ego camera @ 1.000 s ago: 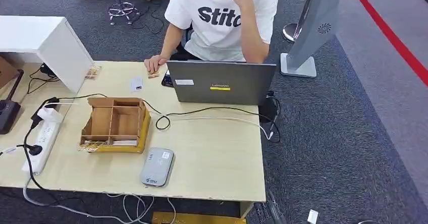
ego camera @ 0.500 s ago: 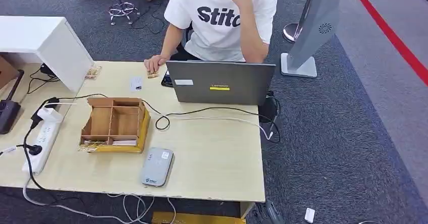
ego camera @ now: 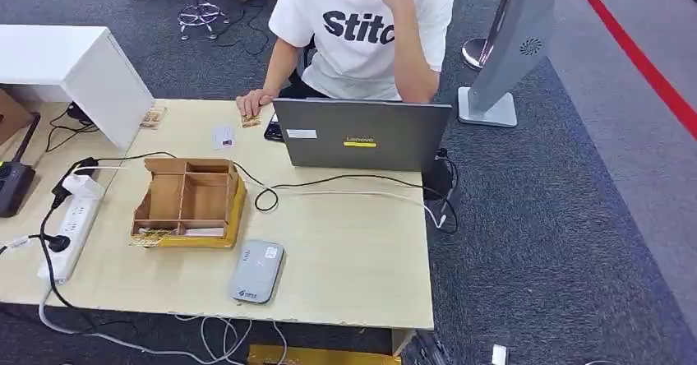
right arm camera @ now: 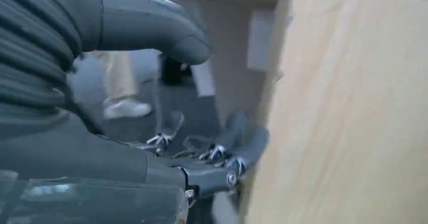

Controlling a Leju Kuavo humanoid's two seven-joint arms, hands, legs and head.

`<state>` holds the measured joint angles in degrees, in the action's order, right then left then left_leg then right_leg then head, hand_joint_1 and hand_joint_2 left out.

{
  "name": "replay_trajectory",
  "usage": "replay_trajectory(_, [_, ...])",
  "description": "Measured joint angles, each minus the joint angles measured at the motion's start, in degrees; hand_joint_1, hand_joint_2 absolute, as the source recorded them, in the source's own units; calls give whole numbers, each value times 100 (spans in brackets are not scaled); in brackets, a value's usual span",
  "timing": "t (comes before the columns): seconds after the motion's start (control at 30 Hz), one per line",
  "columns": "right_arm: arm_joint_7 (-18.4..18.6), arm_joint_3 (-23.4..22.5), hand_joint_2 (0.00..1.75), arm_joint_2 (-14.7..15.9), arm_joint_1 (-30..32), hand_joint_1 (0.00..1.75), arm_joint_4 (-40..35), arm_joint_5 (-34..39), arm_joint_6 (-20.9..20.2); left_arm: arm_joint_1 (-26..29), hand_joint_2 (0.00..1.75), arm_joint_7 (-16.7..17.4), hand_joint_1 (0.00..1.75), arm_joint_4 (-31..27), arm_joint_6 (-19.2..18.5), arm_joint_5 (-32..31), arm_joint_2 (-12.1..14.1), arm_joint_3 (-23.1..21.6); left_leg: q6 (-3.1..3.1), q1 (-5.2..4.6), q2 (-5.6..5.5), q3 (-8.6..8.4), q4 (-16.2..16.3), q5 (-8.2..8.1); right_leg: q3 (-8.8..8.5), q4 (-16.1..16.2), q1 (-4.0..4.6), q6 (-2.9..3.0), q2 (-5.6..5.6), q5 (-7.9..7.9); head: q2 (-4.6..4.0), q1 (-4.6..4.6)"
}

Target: Pass the card to the sensor for recognition and then transmit it.

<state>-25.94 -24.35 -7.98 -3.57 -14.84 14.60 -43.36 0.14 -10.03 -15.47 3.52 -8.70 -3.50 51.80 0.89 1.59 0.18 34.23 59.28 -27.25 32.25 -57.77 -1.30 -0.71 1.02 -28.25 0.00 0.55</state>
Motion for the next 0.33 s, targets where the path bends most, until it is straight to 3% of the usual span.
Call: replay_trajectory(0.33, [724,616,175,195,342,0,-186,-413,1220,212,175,262,0,-20,-83,240,114,-1362,0,0,0,-1,0,0,0,0,0,0,-1,-1,0,2])
